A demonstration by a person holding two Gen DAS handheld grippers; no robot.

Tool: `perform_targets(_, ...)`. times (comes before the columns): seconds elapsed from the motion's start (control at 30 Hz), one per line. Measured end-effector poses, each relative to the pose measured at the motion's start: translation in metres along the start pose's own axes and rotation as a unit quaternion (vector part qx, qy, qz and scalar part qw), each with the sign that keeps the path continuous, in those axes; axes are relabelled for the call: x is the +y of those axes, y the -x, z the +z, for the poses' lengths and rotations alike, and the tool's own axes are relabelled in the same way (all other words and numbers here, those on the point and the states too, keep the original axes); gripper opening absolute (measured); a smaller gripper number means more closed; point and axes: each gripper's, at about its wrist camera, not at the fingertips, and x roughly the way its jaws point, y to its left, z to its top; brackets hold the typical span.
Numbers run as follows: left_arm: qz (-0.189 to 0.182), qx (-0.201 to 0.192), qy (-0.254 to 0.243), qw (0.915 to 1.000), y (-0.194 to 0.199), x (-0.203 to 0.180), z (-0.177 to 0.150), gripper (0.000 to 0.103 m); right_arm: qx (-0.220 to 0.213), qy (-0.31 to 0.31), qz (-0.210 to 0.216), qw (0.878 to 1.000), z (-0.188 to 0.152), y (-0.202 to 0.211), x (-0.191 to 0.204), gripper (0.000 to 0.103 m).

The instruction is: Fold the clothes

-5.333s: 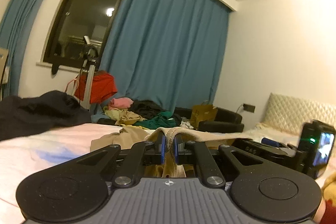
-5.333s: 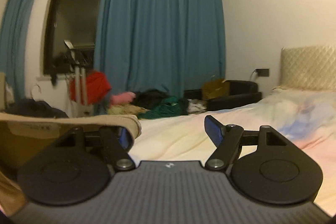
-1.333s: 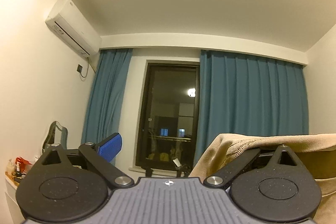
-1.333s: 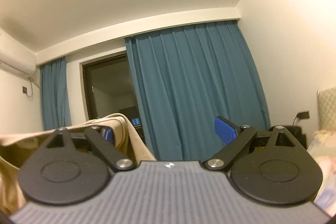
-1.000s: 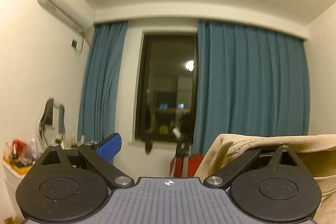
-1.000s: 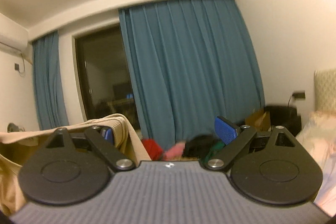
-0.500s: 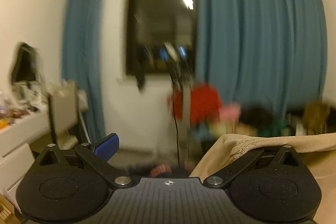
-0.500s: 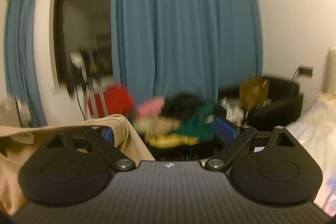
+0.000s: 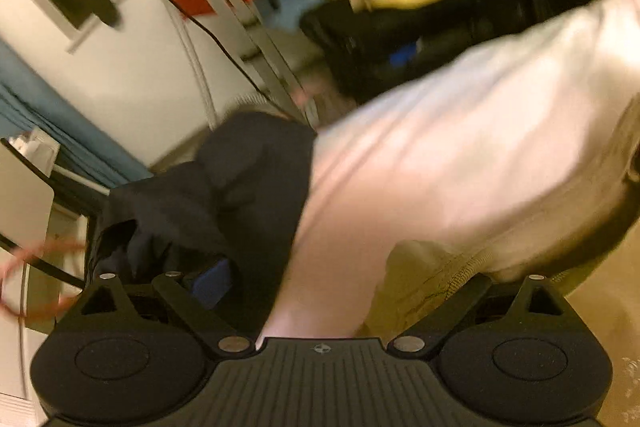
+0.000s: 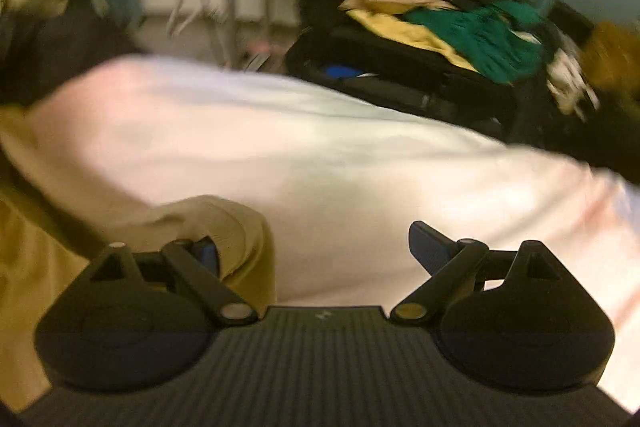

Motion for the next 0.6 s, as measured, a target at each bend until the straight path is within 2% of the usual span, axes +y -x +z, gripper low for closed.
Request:
perform_targets(0.07, -0.019, 0.017, 0.011, 0.9996, 0.000, 0.007, 0.006, 0.102, 0.029, 0.021, 0.045, 0.998, 0.013, -0.001, 0.006, 0.093)
perform_targets(0.13, -0.040, 0.027, 0.029, 0.9984, 0.001, 0.017, 0.010, 0.102, 0.018, 0.016, 0.053, 0.998, 0.020, 0.005, 0.013, 0.093)
perform_targets(0.2, -0.062, 0.038, 0.047, 0.9963, 0.003, 0.027, 0.014, 0.102, -0.006, -0.020, 0.071, 0.997, 0.023, 0.015, 0.014, 0.093)
perform_targets(0.23, -0.070, 0.031, 0.067, 0.9949, 0.007, 0.033, 0.014, 0.102, -0.017, -0.045, 0.082, 0.995, 0.022, 0.020, 0.012, 0.093)
perform_targets(0.3, -0.073, -0.011, 0.105, 0.9918, 0.018, 0.043, 0.004, 0.102, -0.045, -0.107, 0.092, 0.989, 0.015, 0.030, 0.006, 0.093)
perform_targets(0.33, -0.057, -0.034, 0.103, 0.9925, 0.023, 0.041, -0.001, 0.102, -0.059, -0.138, 0.096, 0.984, 0.011, 0.034, 0.003, 0.093)
perform_targets(0.4, 0.003, -0.083, 0.068, 0.9943, 0.033, 0.026, -0.010, 0.102, -0.088, -0.185, 0.080, 0.975, -0.010, 0.047, 0.007, 0.093)
perform_targets(0.47, 0.081, -0.117, 0.011, 0.9897, 0.037, -0.002, -0.024, 0.102, -0.117, -0.216, 0.062, 0.967, -0.038, 0.060, 0.018, 0.093)
perform_targets(0.53, 0.141, -0.138, -0.044, 0.9794, 0.036, -0.033, -0.036, 0.102, -0.143, -0.240, 0.052, 0.959, -0.069, 0.074, 0.027, 0.093)
perform_targets(0.6, 0.194, -0.165, -0.108, 0.9610, 0.027, -0.066, -0.048, 0.103, -0.171, -0.278, 0.046, 0.944, -0.114, 0.100, 0.045, 0.093)
